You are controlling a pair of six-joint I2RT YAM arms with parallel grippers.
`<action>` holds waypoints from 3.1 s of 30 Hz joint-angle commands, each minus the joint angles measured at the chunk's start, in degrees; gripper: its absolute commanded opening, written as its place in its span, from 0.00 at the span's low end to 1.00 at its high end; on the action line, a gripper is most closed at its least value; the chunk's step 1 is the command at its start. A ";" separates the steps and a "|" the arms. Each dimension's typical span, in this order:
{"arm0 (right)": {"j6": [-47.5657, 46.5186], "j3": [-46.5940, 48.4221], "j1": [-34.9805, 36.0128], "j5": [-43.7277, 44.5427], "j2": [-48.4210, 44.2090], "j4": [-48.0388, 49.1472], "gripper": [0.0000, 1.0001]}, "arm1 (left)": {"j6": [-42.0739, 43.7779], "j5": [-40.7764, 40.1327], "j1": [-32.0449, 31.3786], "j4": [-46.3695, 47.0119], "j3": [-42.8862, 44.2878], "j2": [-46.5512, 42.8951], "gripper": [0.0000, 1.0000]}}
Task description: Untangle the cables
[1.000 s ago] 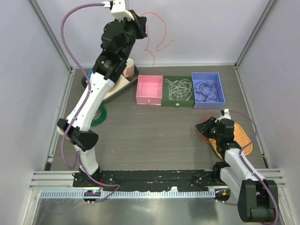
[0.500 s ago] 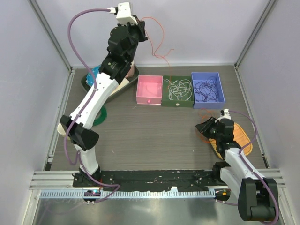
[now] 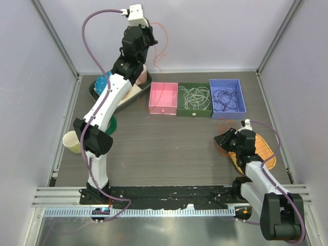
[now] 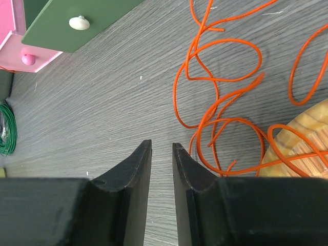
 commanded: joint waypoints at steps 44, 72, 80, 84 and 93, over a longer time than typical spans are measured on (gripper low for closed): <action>-1.31 0.33 0.02 1.75 -0.40 2.27 0.29 | -2.24 6.32 0.50 6.67 2.70 -2.61 0.00; -0.88 0.16 -0.06 1.23 0.91 3.32 0.29 | -4.25 0.34 0.93 6.23 -22.78 -5.50 0.00; -0.79 0.07 -0.06 0.87 1.44 3.76 0.29 | -6.54 7.00 2.34 0.16 -22.87 -0.59 0.00; -0.70 -0.02 -0.06 0.70 1.79 4.03 0.29 | -8.30 9.57 2.25 0.07 -24.37 1.09 0.00; -0.70 -0.02 -0.06 0.61 1.88 4.20 0.29 | -11.20 8.16 2.26 -7.20 -21.92 7.14 0.00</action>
